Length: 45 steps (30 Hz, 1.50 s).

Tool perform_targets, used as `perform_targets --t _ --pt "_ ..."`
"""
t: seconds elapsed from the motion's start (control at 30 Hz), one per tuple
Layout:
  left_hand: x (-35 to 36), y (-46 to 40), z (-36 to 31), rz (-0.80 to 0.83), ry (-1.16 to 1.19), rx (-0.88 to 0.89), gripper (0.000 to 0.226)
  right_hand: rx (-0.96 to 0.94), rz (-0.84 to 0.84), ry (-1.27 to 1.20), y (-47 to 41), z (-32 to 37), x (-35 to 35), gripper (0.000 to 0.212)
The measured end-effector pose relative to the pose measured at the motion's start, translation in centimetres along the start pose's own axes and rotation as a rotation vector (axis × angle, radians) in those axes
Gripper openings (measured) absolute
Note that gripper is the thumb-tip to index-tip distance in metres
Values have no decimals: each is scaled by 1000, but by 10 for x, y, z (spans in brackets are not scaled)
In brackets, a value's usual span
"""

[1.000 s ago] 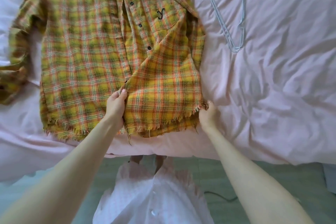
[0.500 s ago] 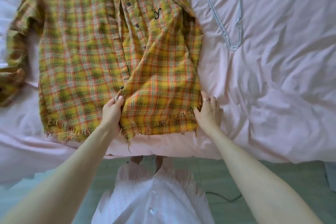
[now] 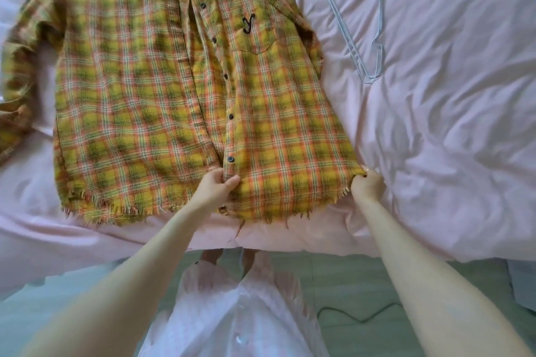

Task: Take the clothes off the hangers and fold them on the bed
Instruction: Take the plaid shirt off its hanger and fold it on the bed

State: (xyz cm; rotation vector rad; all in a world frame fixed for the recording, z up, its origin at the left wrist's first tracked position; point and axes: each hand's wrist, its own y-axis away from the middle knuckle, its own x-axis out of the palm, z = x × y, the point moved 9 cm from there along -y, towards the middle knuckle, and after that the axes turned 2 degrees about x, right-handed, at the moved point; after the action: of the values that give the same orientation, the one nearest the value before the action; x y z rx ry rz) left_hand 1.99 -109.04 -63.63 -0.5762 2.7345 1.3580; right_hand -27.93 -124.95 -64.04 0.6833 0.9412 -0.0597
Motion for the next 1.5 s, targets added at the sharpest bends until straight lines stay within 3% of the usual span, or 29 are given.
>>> perform_targets --t 0.07,0.1,0.17,0.23,0.3,0.33,0.43,0.53,0.6,0.7,0.8,0.93,1.0,1.07,1.13,1.2,1.3,1.43,1.5 --pt "4 -2 6 -11 -78 -38 4 74 26 -58 -2 -4 0 43" --pt "4 -5 13 -9 -92 -77 28 110 43 -114 -4 -6 2 42" --pt "5 -9 22 33 -109 -141 29 184 94 -285 -3 -8 9 38" --pt "3 -11 23 60 -36 -179 49 256 85 -419 -4 -11 11 38" --pt "0 -15 13 45 81 -161 53 266 12 -345 -6 -10 5 41" --pt "-2 -18 9 27 112 -131 40 237 -39 -235 -6 -5 -1 41" --pt "-13 -25 -6 -41 60 -68 9 33 -127 78 -3 33 -3 41" --pt "-13 -30 -13 59 -105 -45 26 -315 -106 265 11 92 23 38" --pt "-21 -29 -25 73 -359 39 23 -525 -62 328 28 130 49 36" --pt "-56 -32 -47 -182 -504 222 15 -721 54 363 55 180 90 34" --pt "-82 -45 -47 -324 -613 191 29 -862 201 397 84 225 135 35" --pt "-72 -66 -30 -229 -986 63 59 -831 341 517 100 256 190 38" --pt "-65 -69 -32 -233 -1042 91 47 -764 334 623 93 255 205 48" --pt "-64 -71 -37 -223 -1032 136 27 -673 305 682 83 251 210 61" --pt "-62 -74 -42 -133 -1017 237 16 -613 275 722 76 248 211 61" --pt "-60 -73 -45 27 -996 332 14 -594 264 731 72 250 212 43" --pt "-63 -71 -47 134 -978 405 15 -627 346 513 76 256 212 20" --pt "-53 -74 -35 308 -918 388 16 -680 516 272 92 255 206 25" --pt "-54 -79 -25 372 -721 277 21 -683 559 269 95 252 205 28"
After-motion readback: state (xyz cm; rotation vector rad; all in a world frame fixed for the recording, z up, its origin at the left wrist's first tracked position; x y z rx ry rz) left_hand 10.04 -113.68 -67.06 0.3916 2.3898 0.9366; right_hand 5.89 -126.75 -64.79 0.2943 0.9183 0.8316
